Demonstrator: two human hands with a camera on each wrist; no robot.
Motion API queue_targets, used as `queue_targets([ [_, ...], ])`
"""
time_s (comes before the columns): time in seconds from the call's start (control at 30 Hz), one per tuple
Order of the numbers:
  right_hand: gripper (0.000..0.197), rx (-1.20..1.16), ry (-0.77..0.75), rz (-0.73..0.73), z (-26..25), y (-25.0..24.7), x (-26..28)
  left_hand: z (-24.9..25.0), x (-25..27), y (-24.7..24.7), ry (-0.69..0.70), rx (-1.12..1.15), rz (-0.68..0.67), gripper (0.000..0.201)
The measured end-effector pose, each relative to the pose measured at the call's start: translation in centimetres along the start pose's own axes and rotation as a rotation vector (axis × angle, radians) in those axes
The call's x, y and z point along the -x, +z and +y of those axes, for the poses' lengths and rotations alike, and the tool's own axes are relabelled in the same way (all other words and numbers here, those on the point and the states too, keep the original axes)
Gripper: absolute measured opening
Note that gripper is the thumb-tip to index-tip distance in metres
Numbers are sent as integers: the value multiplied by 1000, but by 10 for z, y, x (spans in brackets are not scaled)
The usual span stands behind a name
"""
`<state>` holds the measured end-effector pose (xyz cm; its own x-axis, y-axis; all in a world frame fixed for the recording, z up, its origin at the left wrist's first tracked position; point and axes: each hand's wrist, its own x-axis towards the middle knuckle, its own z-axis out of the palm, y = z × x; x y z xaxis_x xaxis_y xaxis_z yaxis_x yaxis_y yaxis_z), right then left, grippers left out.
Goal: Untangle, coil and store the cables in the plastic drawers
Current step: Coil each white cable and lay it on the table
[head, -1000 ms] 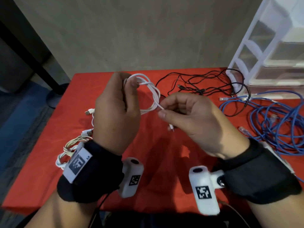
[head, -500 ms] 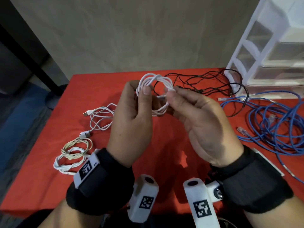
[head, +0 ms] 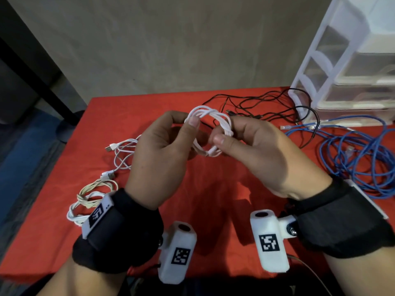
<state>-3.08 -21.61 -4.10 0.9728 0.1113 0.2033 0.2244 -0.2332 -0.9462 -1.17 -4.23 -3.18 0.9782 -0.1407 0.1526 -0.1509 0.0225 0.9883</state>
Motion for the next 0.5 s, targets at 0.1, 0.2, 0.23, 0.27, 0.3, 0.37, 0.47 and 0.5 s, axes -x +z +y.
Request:
queue_targets([
  [0.1, 9, 211, -39, -78, -1, -5, 1, -5, 1, 0, 31, -69, -14, 16],
  [0.2, 8, 267, -13, -108, -1, -6, 5, -9, 1, -1, 60, -115, -11, 17],
  [0.23, 10, 298, -14, -113, -1, -6, 5, -9, 1, -1, 67, -125, -12, 17],
  [0.27, 12, 342, -18, -116, 0, -5, 5, -10, 1, -1, 69, -137, -9, 18],
  [0.3, 12, 392, -26, -114, -1, -6, 4, -11, 2, -1, 69, -153, -3, 17],
  [0.37, 11, 467, -47, -110, -3, -6, 1, -11, 2, 0, 68, -182, 12, 16],
  [0.47, 4, 355, -56, -79, 0, -3, -1, -9, 0, -2, 55, -133, 11, 17],
  [0.5, 5, 257, -43, -71, 1, -2, -1, -9, -1, -4, 48, -104, 2, 18],
])
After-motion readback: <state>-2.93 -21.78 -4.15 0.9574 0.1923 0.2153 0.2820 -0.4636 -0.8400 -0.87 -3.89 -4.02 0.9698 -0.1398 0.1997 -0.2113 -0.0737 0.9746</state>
